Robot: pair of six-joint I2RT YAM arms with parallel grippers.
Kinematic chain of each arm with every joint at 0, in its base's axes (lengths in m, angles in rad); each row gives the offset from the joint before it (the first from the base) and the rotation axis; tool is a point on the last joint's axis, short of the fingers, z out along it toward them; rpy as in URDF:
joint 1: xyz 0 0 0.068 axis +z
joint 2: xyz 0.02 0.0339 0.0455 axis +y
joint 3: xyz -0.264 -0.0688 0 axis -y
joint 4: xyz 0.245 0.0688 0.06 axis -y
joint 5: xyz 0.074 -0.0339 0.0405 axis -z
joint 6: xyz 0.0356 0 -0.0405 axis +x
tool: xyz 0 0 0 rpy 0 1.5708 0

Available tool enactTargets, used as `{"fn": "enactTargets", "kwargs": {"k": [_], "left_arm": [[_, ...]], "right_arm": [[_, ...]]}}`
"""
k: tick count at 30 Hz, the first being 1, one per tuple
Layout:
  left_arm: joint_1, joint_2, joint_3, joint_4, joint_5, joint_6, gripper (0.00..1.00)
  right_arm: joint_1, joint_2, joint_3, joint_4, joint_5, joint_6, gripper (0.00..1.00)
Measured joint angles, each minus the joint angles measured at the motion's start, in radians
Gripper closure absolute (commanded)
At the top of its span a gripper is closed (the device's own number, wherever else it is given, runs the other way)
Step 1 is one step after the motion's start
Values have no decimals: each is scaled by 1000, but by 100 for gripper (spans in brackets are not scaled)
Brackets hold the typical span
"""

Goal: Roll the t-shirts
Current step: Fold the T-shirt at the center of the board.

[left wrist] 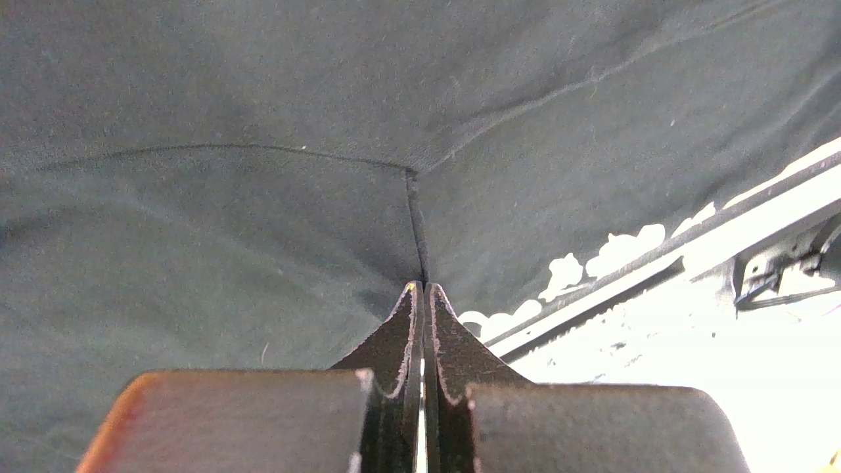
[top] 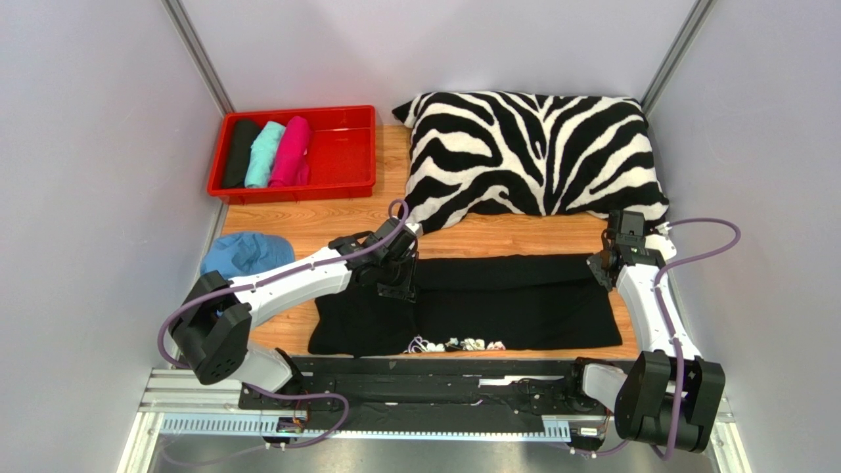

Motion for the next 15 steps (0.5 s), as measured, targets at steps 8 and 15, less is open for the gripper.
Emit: {"fn": "enactTargets", "kwargs": {"k": [8, 15], "left_arm": [[0, 0, -64, 21, 83, -5, 100], [0, 106, -93, 93, 192, -35, 90]], "right_arm": [[0, 12, -28, 2, 5, -8, 100], [-1, 71, -89, 10, 2, -27, 59]]}}
